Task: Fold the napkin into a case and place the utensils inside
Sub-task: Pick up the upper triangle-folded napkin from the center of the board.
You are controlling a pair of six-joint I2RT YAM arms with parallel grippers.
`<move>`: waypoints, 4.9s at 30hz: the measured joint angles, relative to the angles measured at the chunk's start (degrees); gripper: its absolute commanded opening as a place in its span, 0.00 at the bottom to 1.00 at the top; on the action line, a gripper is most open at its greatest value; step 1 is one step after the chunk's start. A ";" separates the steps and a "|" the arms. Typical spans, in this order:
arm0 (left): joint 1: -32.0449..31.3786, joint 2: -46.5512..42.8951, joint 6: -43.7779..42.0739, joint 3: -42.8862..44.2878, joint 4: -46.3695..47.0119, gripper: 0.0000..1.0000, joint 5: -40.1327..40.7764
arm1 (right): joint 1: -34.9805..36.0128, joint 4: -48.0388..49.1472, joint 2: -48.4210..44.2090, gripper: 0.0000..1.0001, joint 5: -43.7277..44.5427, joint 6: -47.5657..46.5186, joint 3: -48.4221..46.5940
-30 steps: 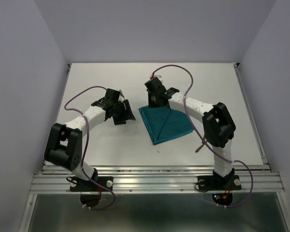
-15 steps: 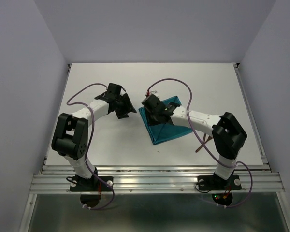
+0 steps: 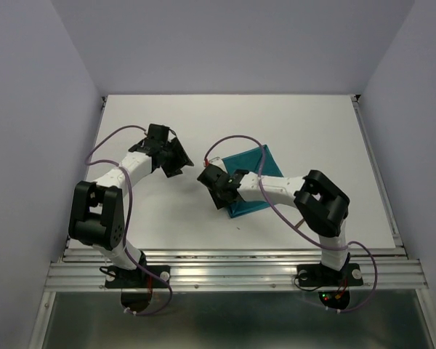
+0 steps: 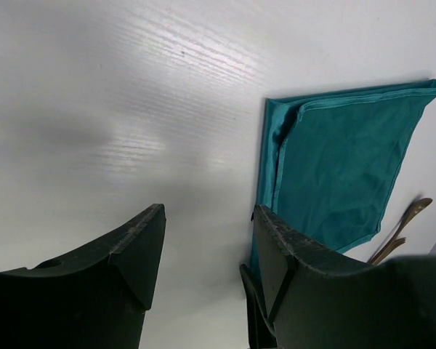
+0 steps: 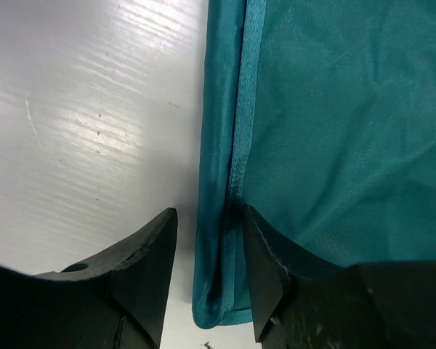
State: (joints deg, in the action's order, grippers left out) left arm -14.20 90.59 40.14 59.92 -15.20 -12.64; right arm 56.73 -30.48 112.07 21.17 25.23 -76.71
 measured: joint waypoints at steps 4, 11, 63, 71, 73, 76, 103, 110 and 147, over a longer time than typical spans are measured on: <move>0.00 0.00 0.00 -0.87 -0.24 0.62 -0.39 | 0.24 -0.55 0.31 0.42 1.57 -0.22 -0.74; 0.00 0.00 0.00 -1.29 -0.04 0.62 -0.96 | 0.72 -0.17 1.36 0.10 3.39 0.26 -1.25; -6.71 17.27 7.32 -2.78 26.05 0.63 -18.18 | 0.63 5.35 -7.80 0.01 4.52 -0.63 4.52; -6.71 17.77 7.78 -2.75 27.12 0.47 -17.14 | 0.63 5.38 -8.09 0.01 4.42 -0.59 4.57; -6.71 18.05 7.82 -2.75 27.43 0.42 -16.81 | 0.63 5.55 -8.31 0.01 4.31 -0.59 4.94; -6.71 18.56 7.74 -2.78 27.54 0.31 -16.26 | 0.63 5.60 -8.61 0.01 4.22 -0.42 5.75; -6.84 18.69 9.81 -1.64 22.80 0.00 -14.29 | 1.03 5.05 -9.33 0.63 3.58 -0.15 7.19; -6.84 15.32 12.79 -1.18 15.80 0.00 -13.70 | 2.32 4.90 -9.31 0.62 5.01 -0.48 6.88; -7.08 10.91 16.81 0.20 10.99 0.00 -12.39 | 9.01 3.67 -1.31 0.42 11.28 3.67 3.63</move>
State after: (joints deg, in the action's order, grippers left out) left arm -21.28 101.49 56.95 60.12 -4.21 -25.04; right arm 65.73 -26.81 110.76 32.45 28.91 -73.08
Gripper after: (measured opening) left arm 0.059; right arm 0.446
